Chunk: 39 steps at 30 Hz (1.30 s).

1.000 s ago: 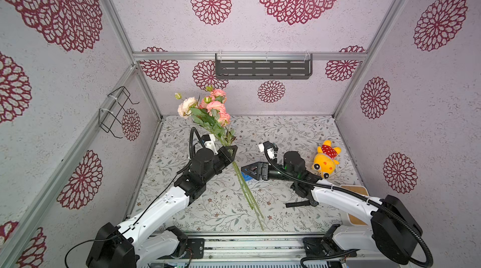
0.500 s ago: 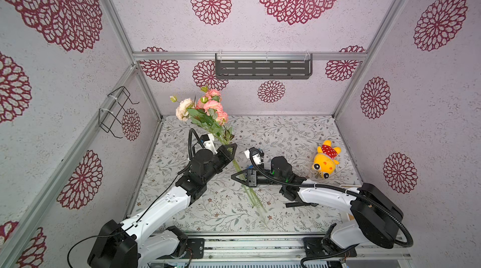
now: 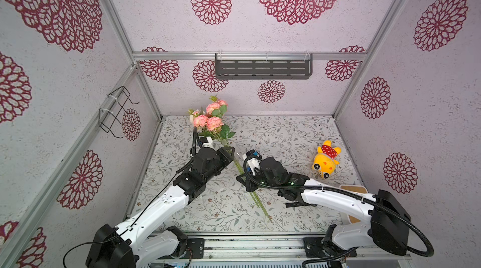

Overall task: Wrap bouquets with tape
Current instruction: Wrap the tape around the bouquet.

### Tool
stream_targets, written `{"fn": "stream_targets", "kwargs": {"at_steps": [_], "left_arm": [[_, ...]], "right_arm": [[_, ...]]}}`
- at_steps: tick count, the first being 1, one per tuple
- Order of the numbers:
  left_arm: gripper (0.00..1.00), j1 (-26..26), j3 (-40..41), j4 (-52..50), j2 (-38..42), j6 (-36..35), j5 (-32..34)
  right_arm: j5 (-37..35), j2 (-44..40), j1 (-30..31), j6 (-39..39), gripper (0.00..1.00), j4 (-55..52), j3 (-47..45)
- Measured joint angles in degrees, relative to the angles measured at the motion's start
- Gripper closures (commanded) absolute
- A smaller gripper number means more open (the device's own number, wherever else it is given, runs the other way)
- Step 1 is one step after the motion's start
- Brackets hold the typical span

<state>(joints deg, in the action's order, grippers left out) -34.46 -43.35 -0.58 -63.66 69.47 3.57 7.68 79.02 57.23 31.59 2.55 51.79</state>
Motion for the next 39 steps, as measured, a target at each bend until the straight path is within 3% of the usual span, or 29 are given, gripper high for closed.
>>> {"fn": "stream_targets", "kwargs": {"at_steps": [7,12,17,22,27,30,34,39], "left_arm": [[0.51,-0.1,0.0,-4.7,-0.9,0.7,0.1],[0.51,-0.5,0.0,-4.9,-1.5,0.6,0.1],[0.44,-1.0,0.0,-4.9,-1.3,0.6,0.8],[0.23,-0.7,-0.1,-6.8,1.7,0.8,2.6],[0.23,-0.3,0.2,-8.0,5.9,1.5,3.7],[0.34,-0.2,1.9,-7.6,8.0,2.4,3.8],[0.39,-0.2,5.2,-6.8,9.2,3.4,3.2],[0.39,-0.9,6.5,-6.2,8.8,3.6,2.7]], "right_arm": [[-4.6,0.9,1.6,-2.7,1.00,-5.8,1.8],[-4.7,1.3,2.2,-3.4,1.00,-5.9,2.1],[-3.8,1.6,2.1,-2.5,1.00,-4.8,2.0],[-1.4,1.8,1.6,-0.8,1.00,-1.9,1.2],[1.2,1.9,1.2,1.0,1.00,1.2,-0.4],[2.4,2.4,1.1,1.6,1.00,2.2,-0.6],[3.4,2.7,1.0,2.4,1.00,3.1,-0.6],[3.7,2.7,1.0,2.5,1.00,3.4,-0.6]]}}
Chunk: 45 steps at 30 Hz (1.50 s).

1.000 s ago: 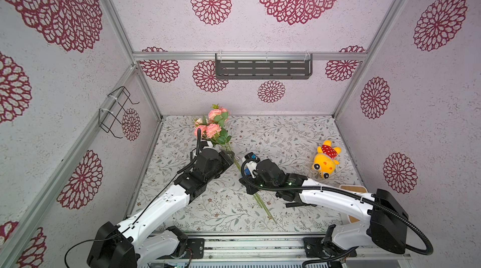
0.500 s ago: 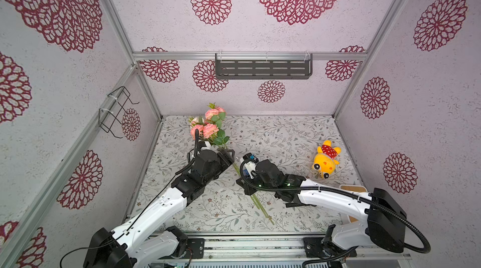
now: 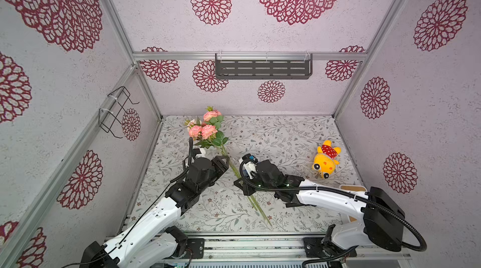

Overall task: Wrap bouquets with tape
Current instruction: Wrap the tape around the bouquet.

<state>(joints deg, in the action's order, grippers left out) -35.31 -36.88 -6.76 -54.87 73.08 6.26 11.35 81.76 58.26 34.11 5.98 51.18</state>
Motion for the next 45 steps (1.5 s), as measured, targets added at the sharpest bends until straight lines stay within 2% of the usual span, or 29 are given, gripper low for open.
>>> {"fn": "stream_targets", "kwargs": {"at_steps": [17,21,26,30,33,38,41,42,43,45], "left_arm": [[0.42,-2.4,-0.6,4.3,-6.6,-0.2,-0.8],[0.45,-2.5,-2.1,3.3,-8.0,-0.2,-0.5],[0.52,-2.5,-5.7,0.5,-10.8,-0.2,-0.4],[0.61,-2.6,-7.3,-0.8,-13.9,-0.1,-0.7],[0.71,-3.0,-7.3,-1.8,-15.0,0.3,-1.0],[0.87,-3.0,-7.3,-2.6,-15.2,1.3,-1.0],[1.00,-3.0,-7.3,-2.4,-15.2,2.1,-1.0],[1.00,-3.0,-7.3,-2.5,-15.1,2.1,-1.0],[1.00,-3.0,-7.3,-2.5,-15.1,2.1,-1.0],[1.00,-2.9,-7.3,-2.6,-14.6,2.1,-1.0]], "right_arm": [[-0.1,0.0,0.0,0.0,1.00,-0.2,0.0],[-1.1,0.1,0.3,-0.7,1.00,-2.2,0.5],[-5.7,1.8,1.7,-3.0,1.00,-8.4,4.3],[-9.9,4.2,3.0,-4.3,1.00,-12.5,7.8],[-11.3,4.8,3.5,-4.7,1.00,-13.6,8.1],[-11.9,4.9,3.6,-4.7,1.00,-14.0,8.1],[-12.2,4.9,3.7,-4.6,1.00,-14.1,8.1],[-12.3,4.9,3.7,-4.6,1.00,-14.0,8.1],[-12.3,4.9,3.7,-4.6,0.96,-14.0,8.1],[-12.3,4.8,3.7,-4.3,0.65,-13.3,7.7]]}}
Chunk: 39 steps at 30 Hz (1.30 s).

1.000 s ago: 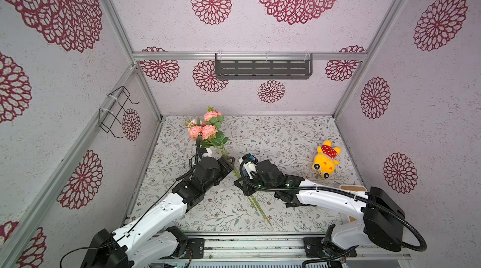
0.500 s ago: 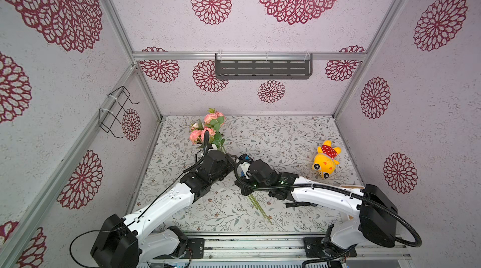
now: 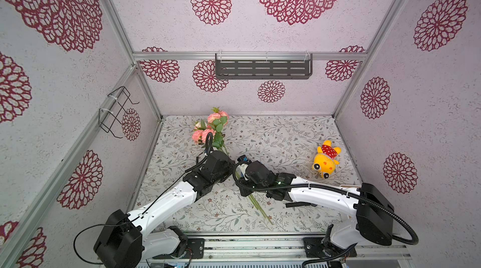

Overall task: Wrap bouquets with tape
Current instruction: Wrap the tape around the bouquet.

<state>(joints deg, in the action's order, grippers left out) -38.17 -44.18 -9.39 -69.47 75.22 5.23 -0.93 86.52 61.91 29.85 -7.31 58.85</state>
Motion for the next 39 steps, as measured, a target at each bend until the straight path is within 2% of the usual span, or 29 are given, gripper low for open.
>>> {"fn": "stream_targets", "kwargs": {"at_steps": [2,5,9,13,14,16,19,21,23,24,27,29,32,39], "left_arm": [[1.00,0.4,0.3,-0.3,0.7,0.0,0.0],[1.00,0.9,1.5,1.0,2.5,0.0,-0.5],[1.00,1.1,3.8,6.0,4.3,0.1,-1.5],[1.00,1.2,6.2,13.2,4.4,0.1,-3.0],[1.00,1.2,6.9,15.3,4.4,0.2,-3.4],[1.00,1.2,8.2,19.4,4.4,0.5,-4.2],[1.00,1.2,9.6,22.9,4.4,0.3,-4.7],[1.00,1.2,10.0,24.0,4.4,-0.2,-4.8],[0.96,1.2,10.1,24.6,4.5,-0.4,-4.8],[0.83,1.2,10.2,24.6,4.5,-0.5,-4.8],[0.65,1.2,10.2,23.9,5.2,-0.6,-4.3],[0.57,1.2,9.5,21.8,6.4,-0.7,-3.6],[0.56,1.2,6.9,16.1,7.1,-0.6,-2.1],[0.57,0.8,1.8,5.6,4.3,-0.7,-1.1]], "right_arm": [[0.5,-0.9,-0.5,0.4,0.47,1.9,-1.4],[4.0,-4.0,-2.3,2.7,0.36,6.8,-5.9],[13.2,-6.7,-6.8,7.8,0.36,17.3,-12.6],[21.7,-5.4,-9.2,13.4,0.40,27.2,-15.6],[23.8,-4.5,-9.6,15.1,0.44,29.9,-15.9],[27.0,-2.7,-10.1,17.8,0.61,34.5,-16.1],[30.7,-0.7,-10.6,21.2,0.97,40.0,-16.3],[31.9,-0.4,-10.6,22.4,1.00,41.8,-16.3],[32.1,-0.6,-10.7,22.1,1.00,41.7,-16.3],[31.9,-0.8,-10.7,21.4,1.00,40.4,-16.0],[28.3,-2.3,-9.5,17.2,1.00,31.8,-13.4],[24.7,-3.0,-8.3,13.8,1.00,25.2,-11.1],[18.4,-3.1,-6.1,8.5,1.00,16.0,-7.0],[8.4,-2.6,-1.8,1.1,1.00,3.0,-1.4]]}}
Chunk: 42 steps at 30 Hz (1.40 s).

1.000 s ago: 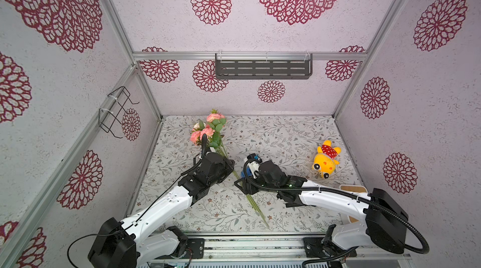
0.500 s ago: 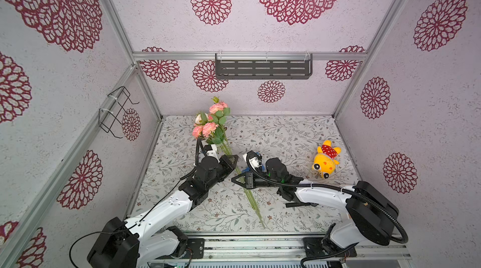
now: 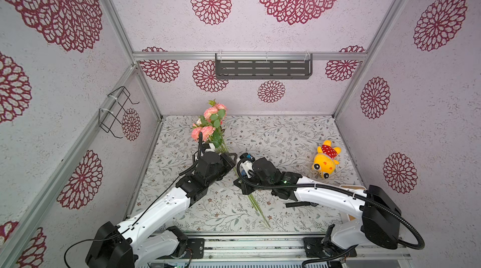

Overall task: Wrap bouquets with tape
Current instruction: Wrap the tape around the bouquet.

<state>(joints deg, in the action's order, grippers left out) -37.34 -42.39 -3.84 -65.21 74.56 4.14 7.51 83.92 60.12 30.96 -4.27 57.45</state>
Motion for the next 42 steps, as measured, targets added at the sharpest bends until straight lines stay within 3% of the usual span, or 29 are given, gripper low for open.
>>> {"fn": "stream_targets", "kwargs": {"at_steps": [3,9,12,13,15,17,21,24,26,27,31,33,36,38,40,42], "left_arm": [[0.60,-0.5,-2.4,-4.3,-2.9,-0.2,0.0],[0.99,-1.2,-3.6,-5.8,-5.8,1.5,-0.8],[1.00,-1.2,-3.6,-6.0,-5.8,2.1,-0.8],[1.00,-1.2,-3.6,-6.0,-5.8,2.2,-0.8],[1.00,-1.1,-3.3,-6.0,-5.6,2.1,-0.7],[1.00,-1.0,-2.0,-5.2,-4.7,2.2,-0.8],[1.00,-0.8,2.4,-0.9,-1.3,2.6,-1.1],[1.00,-0.7,4.5,4.0,0.1,2.6,-1.3],[1.00,-0.7,5.9,7.5,0.9,2.6,-1.6],[1.00,-0.7,6.5,9.1,1.3,2.6,-1.7],[1.00,-0.6,9.3,15.7,2.0,2.6,-1.6],[1.00,-0.3,9.8,17.0,2.0,3.0,-1.5],[0.57,-0.3,9.9,16.8,2.3,2.8,-1.2],[0.35,-0.4,9.6,16.1,3.0,2.8,-0.7],[0.31,-0.4,8.8,14.2,3.9,3.1,-0.1],[0.34,-0.4,7.2,10.7,4.5,3.3,0.9]], "right_arm": [[-4.3,0.7,1.4,-1.5,1.00,-3.6,2.1],[-11.3,2.4,3.0,-2.6,1.00,-7.9,3.8],[-12.5,2.6,3.2,-2.4,1.00,-8.3,4.0],[-12.5,2.5,3.2,-2.4,0.92,-8.3,3.9],[-12.5,2.3,3.1,-2.3,0.58,-7.4,3.4],[-10.6,0.8,2.3,-1.5,0.42,-4.1,0.7],[0.2,-4.2,-2.6,3.5,0.38,7.3,-9.2],[8.7,-4.7,-5.3,8.0,0.40,16.5,-13.6],[13.3,-4.2,-6.3,11.2,0.46,22.0,-15.3],[14.9,-3.8,-6.7,12.6,0.53,24.4,-15.8],[20.7,-1.9,-7.6,17.4,1.00,33.2,-16.5],[21.7,-1.8,-7.5,17.7,1.00,33.9,-16.3],[20.3,-1.8,-7.0,15.0,1.00,28.2,-13.6],[15.6,-1.8,-5.4,11.6,1.00,20.0,-9.5],[10.2,-1.5,-3.7,8.1,1.00,12.5,-5.3],[5.5,-1.2,-1.7,5.3,1.00,6.7,-2.2]]}}
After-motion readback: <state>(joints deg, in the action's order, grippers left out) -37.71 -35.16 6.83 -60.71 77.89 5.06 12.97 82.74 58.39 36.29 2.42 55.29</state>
